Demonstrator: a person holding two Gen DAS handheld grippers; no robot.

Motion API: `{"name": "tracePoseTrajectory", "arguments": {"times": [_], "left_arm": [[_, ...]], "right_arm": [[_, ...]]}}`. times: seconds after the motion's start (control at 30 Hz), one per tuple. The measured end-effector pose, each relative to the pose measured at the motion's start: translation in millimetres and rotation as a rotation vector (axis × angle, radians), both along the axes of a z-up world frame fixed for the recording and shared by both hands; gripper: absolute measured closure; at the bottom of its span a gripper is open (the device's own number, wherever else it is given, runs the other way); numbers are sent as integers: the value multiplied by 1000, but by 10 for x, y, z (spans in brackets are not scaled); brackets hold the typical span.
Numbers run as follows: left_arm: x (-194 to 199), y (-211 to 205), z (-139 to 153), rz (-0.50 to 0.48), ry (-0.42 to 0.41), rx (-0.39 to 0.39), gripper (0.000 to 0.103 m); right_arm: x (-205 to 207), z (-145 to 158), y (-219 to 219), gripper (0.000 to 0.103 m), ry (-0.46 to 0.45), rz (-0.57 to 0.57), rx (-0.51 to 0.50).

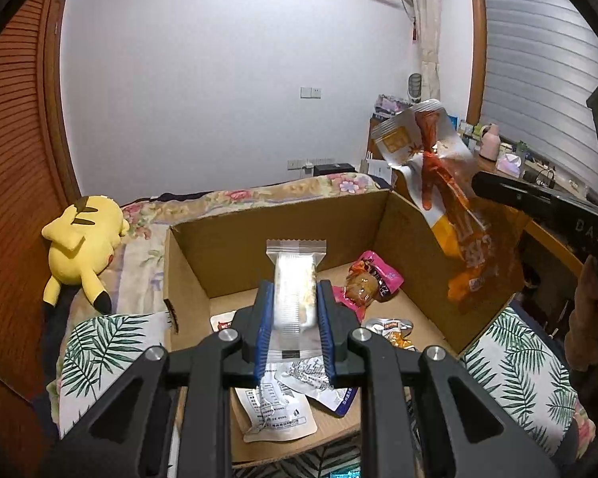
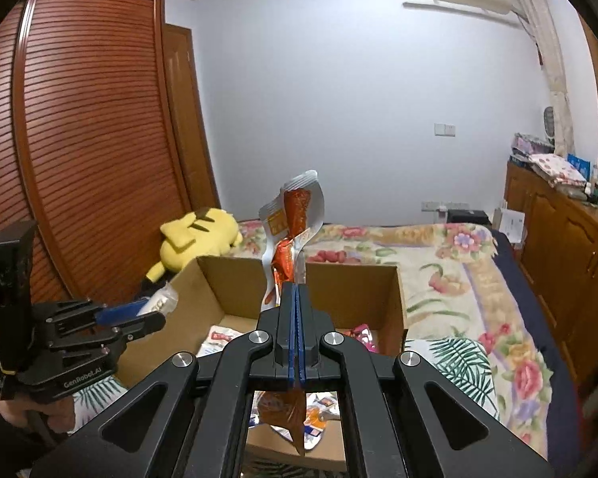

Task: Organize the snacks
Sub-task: 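Open both tools to drop the cake bar and orange pouch into the box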

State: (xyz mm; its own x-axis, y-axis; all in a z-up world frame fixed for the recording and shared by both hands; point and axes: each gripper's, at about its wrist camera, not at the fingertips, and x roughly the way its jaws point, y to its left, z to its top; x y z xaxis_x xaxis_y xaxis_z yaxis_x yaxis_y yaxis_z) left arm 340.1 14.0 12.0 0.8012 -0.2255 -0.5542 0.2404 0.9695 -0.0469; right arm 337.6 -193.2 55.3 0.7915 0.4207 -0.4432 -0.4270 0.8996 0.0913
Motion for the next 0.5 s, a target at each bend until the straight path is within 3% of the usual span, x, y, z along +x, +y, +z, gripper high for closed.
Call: {"name": "tracePoseTrajectory", "arguments": {"times": [0.5], "left_arm": [[140,-103,-260,-2,78,35,84]], "right_arm": [[176,-514,282,103,93,19,-95]]}}
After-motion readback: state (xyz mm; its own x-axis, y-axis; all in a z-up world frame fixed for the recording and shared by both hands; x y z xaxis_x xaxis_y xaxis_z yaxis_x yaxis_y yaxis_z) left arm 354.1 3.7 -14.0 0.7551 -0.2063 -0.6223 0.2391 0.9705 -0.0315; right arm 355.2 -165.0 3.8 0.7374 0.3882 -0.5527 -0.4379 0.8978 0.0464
